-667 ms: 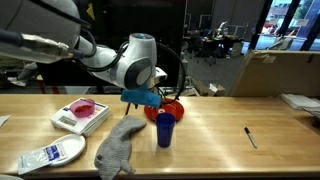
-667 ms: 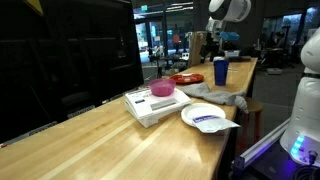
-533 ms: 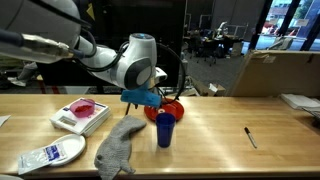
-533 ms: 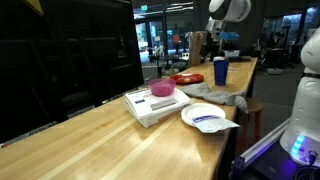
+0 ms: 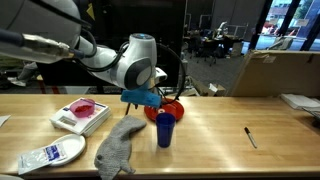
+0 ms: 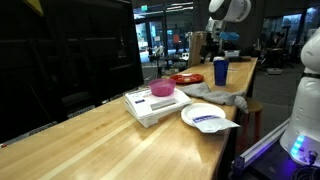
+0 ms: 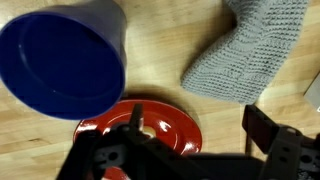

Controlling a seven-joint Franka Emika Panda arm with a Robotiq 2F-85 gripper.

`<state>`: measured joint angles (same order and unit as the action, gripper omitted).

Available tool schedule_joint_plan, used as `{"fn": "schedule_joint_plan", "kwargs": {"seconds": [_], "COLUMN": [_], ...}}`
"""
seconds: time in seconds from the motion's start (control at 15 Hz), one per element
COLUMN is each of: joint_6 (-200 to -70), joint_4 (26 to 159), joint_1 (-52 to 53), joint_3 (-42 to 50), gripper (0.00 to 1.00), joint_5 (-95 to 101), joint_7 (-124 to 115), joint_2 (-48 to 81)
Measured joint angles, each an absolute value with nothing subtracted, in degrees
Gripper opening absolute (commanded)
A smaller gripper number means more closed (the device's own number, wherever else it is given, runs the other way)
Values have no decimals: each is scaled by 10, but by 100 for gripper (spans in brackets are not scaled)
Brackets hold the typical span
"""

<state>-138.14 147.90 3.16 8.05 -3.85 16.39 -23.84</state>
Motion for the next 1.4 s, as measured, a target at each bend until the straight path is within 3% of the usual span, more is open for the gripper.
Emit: {"fn": "schedule_joint_plan", "kwargs": {"seconds": [1.4], "joint_6": [-1364], "joint_4": [1429], "joint_1": [108], "joint_3": [18], "gripper": [100], "joint_5": [-168], "joint_7": [211], "joint_2": [-103]}}
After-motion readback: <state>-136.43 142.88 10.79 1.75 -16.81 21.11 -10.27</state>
